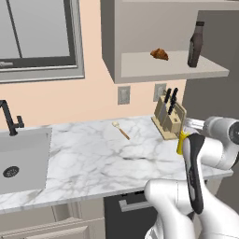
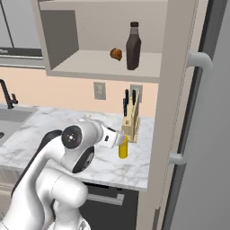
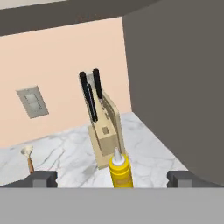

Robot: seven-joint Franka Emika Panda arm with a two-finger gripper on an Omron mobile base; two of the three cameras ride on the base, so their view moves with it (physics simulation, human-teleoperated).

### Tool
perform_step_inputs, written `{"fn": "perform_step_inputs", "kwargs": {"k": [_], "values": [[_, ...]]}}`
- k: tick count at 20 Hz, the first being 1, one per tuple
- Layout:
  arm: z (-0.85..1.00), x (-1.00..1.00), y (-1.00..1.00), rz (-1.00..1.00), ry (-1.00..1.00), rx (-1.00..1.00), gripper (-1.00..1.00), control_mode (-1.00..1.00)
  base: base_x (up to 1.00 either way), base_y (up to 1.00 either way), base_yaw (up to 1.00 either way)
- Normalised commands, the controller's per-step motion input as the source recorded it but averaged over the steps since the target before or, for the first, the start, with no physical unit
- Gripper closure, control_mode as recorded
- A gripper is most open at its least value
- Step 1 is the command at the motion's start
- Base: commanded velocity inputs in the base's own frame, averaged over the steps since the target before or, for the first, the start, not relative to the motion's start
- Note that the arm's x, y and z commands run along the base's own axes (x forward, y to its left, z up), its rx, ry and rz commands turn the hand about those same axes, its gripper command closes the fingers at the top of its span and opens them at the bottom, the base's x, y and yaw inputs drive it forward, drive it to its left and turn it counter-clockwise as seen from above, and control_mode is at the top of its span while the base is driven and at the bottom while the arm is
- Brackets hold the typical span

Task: Pick the mustard and syrup bottle from the counter and place them in the cabinet.

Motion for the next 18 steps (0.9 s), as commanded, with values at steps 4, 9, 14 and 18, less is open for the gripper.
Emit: {"fn": "perform_step_inputs", "kwargs": {"k": [4,9,14,18], "values": [[-0.36,0.31,0.0,0.17,0.06,0.0,-1.0,-1.0,0.0,0.0,0.0],[-0.45,0.32,0.0,0.14,0.12,0.0,-1.0,-1.0,0.0,0.0,0.0],[-0.26,0.04,0.0,0.05,0.11,-0.06,-1.0,-1.0,0.0,0.0,0.0],[-0.12,0.0,0.0,0.0,0.08,-0.14,-1.0,-1.0,0.0,0.0,0.0]]}}
